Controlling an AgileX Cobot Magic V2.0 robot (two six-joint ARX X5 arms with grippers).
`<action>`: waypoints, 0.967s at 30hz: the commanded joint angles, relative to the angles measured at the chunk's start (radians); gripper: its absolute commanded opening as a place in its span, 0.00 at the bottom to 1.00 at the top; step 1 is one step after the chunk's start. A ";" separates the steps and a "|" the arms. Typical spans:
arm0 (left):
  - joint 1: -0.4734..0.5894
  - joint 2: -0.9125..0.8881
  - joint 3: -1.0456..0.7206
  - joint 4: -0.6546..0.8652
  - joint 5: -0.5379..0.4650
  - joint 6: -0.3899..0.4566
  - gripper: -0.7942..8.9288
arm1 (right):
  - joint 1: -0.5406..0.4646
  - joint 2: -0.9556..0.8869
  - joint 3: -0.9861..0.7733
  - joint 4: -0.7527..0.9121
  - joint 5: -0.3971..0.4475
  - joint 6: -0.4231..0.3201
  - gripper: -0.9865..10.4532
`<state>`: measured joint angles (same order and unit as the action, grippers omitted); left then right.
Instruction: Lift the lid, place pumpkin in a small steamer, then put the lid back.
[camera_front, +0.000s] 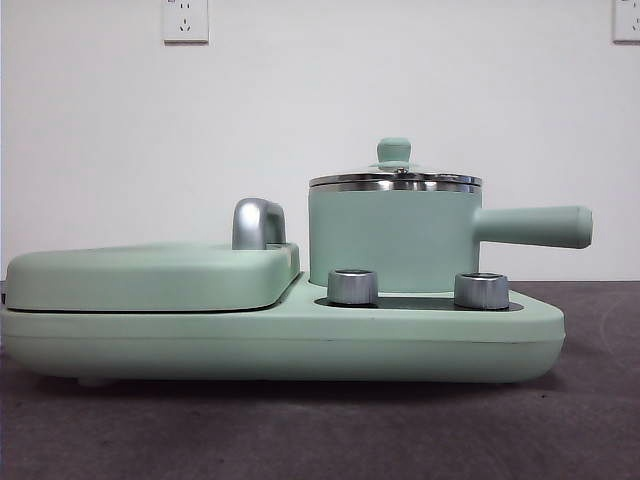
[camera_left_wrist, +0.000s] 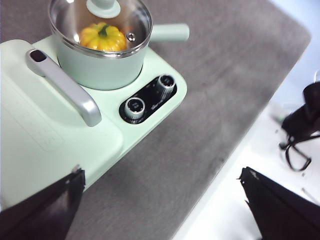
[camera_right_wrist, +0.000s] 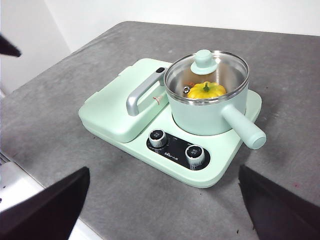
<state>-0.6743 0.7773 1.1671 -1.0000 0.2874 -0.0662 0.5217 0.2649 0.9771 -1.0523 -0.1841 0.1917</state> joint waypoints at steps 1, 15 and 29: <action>-0.004 -0.122 -0.083 0.062 0.001 -0.101 0.60 | 0.006 0.000 0.008 0.013 -0.003 0.011 0.50; -0.004 -0.311 -0.168 0.084 -0.029 -0.171 0.10 | 0.006 0.000 0.010 0.005 -0.006 -0.016 0.11; 0.005 -0.315 -0.176 0.097 -0.030 -0.171 0.10 | 0.006 0.000 0.011 0.006 0.001 -0.017 0.11</action>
<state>-0.6685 0.4629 0.9890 -0.9237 0.2600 -0.2298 0.5217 0.2649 0.9771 -1.0573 -0.1837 0.1829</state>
